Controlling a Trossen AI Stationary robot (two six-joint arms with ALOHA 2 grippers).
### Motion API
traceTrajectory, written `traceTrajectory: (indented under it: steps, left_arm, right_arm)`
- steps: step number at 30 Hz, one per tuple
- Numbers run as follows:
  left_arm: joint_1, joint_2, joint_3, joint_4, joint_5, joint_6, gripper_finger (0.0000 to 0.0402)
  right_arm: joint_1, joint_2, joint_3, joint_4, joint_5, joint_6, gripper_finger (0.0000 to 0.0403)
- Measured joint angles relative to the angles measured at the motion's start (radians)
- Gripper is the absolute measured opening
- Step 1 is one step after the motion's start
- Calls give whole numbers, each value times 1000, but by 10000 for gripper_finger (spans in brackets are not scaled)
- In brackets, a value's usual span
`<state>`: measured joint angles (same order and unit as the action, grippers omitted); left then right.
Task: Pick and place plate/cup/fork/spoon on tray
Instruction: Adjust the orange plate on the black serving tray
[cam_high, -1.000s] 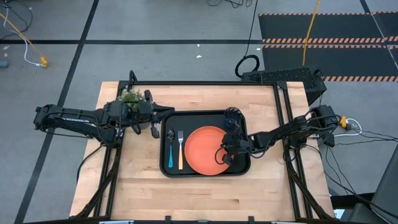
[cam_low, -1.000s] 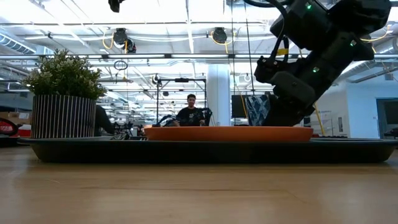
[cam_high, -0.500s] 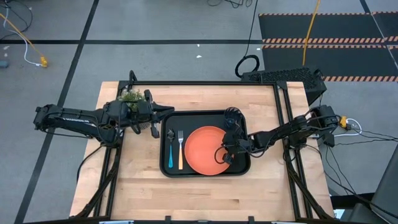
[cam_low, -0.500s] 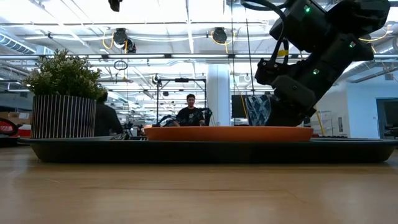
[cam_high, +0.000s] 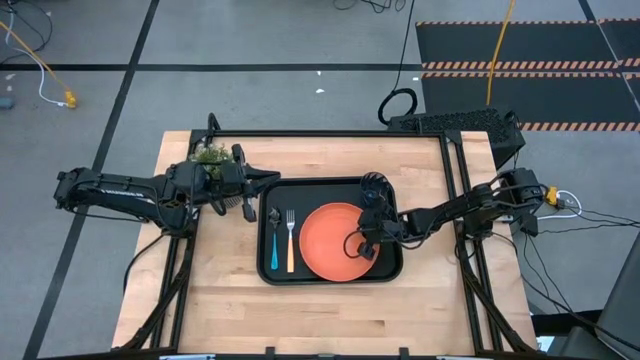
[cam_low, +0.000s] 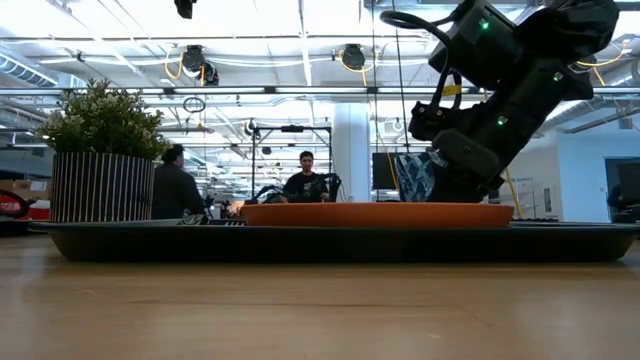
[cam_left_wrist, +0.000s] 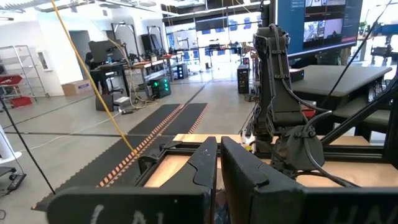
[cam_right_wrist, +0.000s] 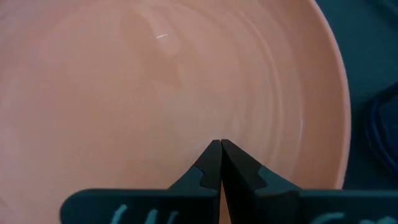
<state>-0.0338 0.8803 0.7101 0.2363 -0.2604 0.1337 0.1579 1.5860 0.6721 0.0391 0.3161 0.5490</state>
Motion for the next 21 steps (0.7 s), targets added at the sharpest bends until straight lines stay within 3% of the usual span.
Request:
traceTrajectory:
  steps: [17, 21]
  left_arm:
    - [0, 0, 0, 0, 0, 0, 26]
    - [0, 0, 0, 0, 0, 0, 26]
  right_arm:
    - [-6, 0, 0, 7, 27, -11, 0]
    - [-3, 1, 0, 109, 21, -66, 0]
